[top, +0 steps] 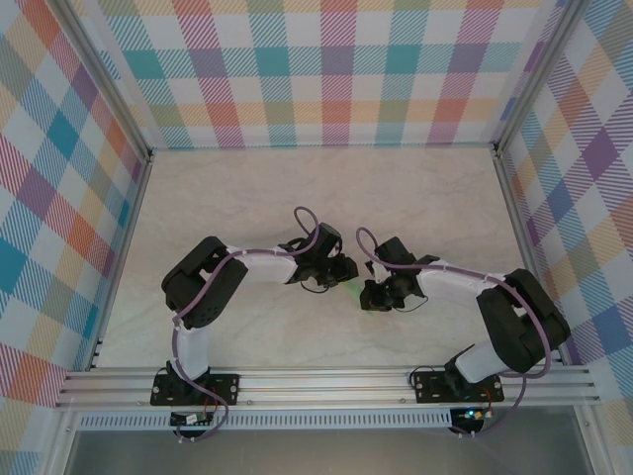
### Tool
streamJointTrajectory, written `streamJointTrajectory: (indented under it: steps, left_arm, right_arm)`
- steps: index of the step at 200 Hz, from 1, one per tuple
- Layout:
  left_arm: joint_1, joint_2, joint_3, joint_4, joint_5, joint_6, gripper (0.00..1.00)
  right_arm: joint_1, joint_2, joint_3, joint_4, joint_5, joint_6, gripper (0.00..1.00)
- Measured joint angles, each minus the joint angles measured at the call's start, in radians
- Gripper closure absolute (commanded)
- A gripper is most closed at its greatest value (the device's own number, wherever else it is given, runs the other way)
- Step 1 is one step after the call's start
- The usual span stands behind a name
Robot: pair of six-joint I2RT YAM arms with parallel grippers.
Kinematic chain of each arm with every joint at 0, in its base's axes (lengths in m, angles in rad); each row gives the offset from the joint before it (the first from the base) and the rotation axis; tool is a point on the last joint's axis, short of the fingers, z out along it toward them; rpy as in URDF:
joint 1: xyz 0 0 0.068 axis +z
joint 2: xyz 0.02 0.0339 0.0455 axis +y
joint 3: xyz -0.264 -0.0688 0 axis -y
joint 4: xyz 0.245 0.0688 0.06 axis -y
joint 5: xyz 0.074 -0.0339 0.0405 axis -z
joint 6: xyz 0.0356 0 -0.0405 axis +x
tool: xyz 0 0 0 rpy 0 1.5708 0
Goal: Fold a paper plane with a square sheet of paper (pick it up from the middle)
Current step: Fold the wing for the fifth time at the center of the table.
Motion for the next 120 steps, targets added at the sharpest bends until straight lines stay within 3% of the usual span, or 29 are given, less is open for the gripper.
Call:
streamJointTrajectory:
  steps: [26,61,120]
  left_arm:
    - [0.000,0.000,0.000,-0.001,0.003,0.003,0.72]
    - [0.000,0.000,0.004,-0.010,0.003,0.014,0.73]
    - [0.000,0.003,0.017,-0.026,0.003,0.019,0.73]
  right_arm:
    - [0.000,-0.001,-0.015,0.021,-0.003,0.014,0.90]
    - [0.000,-0.029,-0.016,0.020,-0.006,0.026,0.74]
    - [0.000,-0.099,-0.016,-0.044,0.040,0.002,0.71]
